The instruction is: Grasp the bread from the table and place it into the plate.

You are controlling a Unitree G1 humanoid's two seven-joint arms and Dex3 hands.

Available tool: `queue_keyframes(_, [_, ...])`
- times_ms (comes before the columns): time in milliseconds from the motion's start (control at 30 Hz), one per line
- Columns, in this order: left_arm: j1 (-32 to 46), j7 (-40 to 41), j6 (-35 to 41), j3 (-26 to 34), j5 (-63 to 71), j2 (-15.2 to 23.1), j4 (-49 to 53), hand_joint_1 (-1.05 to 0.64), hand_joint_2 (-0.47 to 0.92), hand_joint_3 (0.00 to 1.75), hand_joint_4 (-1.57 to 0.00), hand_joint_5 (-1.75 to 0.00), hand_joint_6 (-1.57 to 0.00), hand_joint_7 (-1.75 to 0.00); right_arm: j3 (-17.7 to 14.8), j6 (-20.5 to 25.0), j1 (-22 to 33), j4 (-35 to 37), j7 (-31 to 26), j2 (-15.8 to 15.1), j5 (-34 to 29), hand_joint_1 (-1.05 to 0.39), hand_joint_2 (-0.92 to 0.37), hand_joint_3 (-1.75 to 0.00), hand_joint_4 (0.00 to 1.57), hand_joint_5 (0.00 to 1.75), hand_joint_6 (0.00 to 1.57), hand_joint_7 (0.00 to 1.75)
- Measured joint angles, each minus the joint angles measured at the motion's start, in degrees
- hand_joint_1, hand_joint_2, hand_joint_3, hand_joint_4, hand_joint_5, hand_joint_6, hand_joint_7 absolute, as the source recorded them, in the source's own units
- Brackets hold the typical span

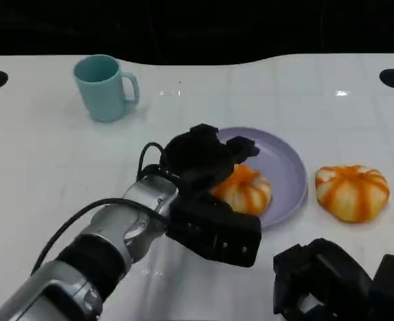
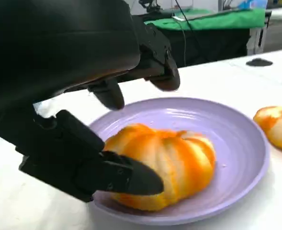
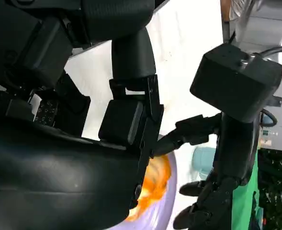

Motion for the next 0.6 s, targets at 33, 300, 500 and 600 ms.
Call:
queue_keyframes(33, [0.05, -0.89, 0.37, -0.09, 0.08, 0.43, -1.22, -0.89, 0.92, 0.34, 0.00, -0.74, -0.04, -0.28, 0.00, 0.00, 0.00, -0.01, 0.00, 0.00, 0.00, -1.05, -0.15, -1.15, 1.57, 1.25, 1.57, 0.96])
queue_keyframes(300, [5.54, -6.67, 0.85, 2.07, -2.90, 4.95, -13.13, -0.80, 0.92, 0.28, -0.11, -0.86, -0.17, -0.34, 0.01, 0.02, 0.11, -0.18, -0.01, -0.01, 0.05, -1.05, -0.14, -1.17, 1.57, 1.25, 1.57, 0.96])
queue_keyframes(500, [12.23, -8.12, -4.88, 8.20, -11.59, 8.60, -21.19, -0.74, 0.92, 0.26, -0.30, -1.04, -0.38, -0.42, 0.27, 0.84, 0.30, -1.21, -0.46, -0.02, -0.04, -1.05, -0.12, -1.18, 1.57, 1.26, 1.57, 0.96])
queue_keyframes(600, [15.81, -7.89, -9.14, 11.12, -15.86, 9.30, -22.70, -0.71, 0.92, 0.28, -0.40, -1.10, -0.48, -0.47, 0.38, 1.93, 0.52, -1.91, -0.47, 0.00, 0.11, -1.05, -0.12, -1.19, 1.56, 1.26, 1.57, 0.96])
